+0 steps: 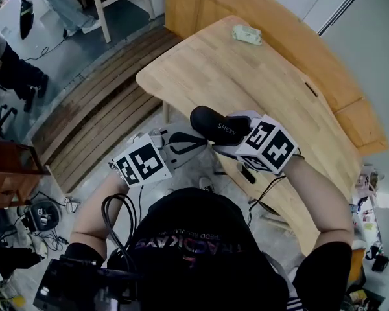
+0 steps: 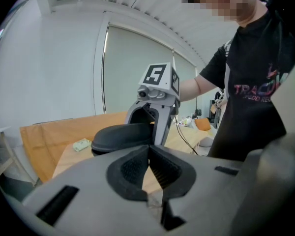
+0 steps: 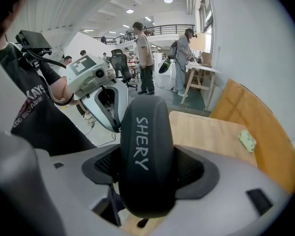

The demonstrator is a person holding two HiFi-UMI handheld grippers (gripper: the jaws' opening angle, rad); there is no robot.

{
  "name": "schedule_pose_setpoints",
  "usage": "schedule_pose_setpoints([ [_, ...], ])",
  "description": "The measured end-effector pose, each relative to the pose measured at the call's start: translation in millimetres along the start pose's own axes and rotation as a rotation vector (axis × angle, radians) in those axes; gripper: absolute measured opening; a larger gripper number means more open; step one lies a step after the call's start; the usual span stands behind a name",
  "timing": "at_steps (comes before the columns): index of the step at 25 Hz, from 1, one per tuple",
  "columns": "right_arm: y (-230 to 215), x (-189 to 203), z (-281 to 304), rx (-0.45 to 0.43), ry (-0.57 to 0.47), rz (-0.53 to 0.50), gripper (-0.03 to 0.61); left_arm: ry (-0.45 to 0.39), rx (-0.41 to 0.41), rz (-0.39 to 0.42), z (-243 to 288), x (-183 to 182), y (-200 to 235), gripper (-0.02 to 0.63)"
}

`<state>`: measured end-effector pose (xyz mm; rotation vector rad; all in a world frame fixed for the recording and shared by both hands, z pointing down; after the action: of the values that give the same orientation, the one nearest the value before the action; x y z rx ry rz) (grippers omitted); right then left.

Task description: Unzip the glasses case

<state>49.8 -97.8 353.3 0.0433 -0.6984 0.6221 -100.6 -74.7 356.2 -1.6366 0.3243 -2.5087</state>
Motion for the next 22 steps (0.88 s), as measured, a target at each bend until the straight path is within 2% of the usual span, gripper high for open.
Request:
schedule_pose_setpoints([
  [5, 2.8, -2.4, 5.3, 0.021, 0.024, 0.010, 0.345, 0.029, 0.006, 0.013, 7.7, -0.7, -6.0, 0.014],
  [9, 3.9, 0.0, 11.9, 0.045, 0.063, -0.010, 0.345, 0.084, -0.003, 0.053, 16.9, 3.2, -13.3, 0.017],
  [14, 3.9, 5.6, 11.8, 0.006, 0.040, 0.022, 0.345, 0.060, -0.009, 0.056, 12.8, 5.0, -15.9, 0.018],
  [16, 4.2, 5.6, 10.3, 0.011, 0.041, 0.011, 0.345, 0.025, -0.018, 0.022, 2.0, 5.3, -13.0, 0.018],
  [20, 1.1, 8.2, 5.0, -0.027, 0.025, 0.009, 0.345, -0.065, -0.085, -0.112, -29.7, 14.4, 4.9, 0.022],
  [21, 1.1, 8.2, 2.7, -0.048, 0.014, 0.006, 0.346, -0.082, -0.103, -0.146, -36.4, 16.8, 10.8, 0.048],
  [22, 1.8, 7.6, 0.6, -0.072, 0.003, 0.000, 0.346, -0.095, -0.112, -0.178, -41.6, 18.6, 16.0, 0.106],
])
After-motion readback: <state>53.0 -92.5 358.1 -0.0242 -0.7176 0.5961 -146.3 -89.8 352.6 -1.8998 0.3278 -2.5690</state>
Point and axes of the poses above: the fingertips, and each gripper's own axes: z forward along the fingers, y to its left, x out of its underside, the point moved 9 cm from there along -z, backward along the fingers, and after that the axes turned 10 degrees about z, right-handed, at the moved point
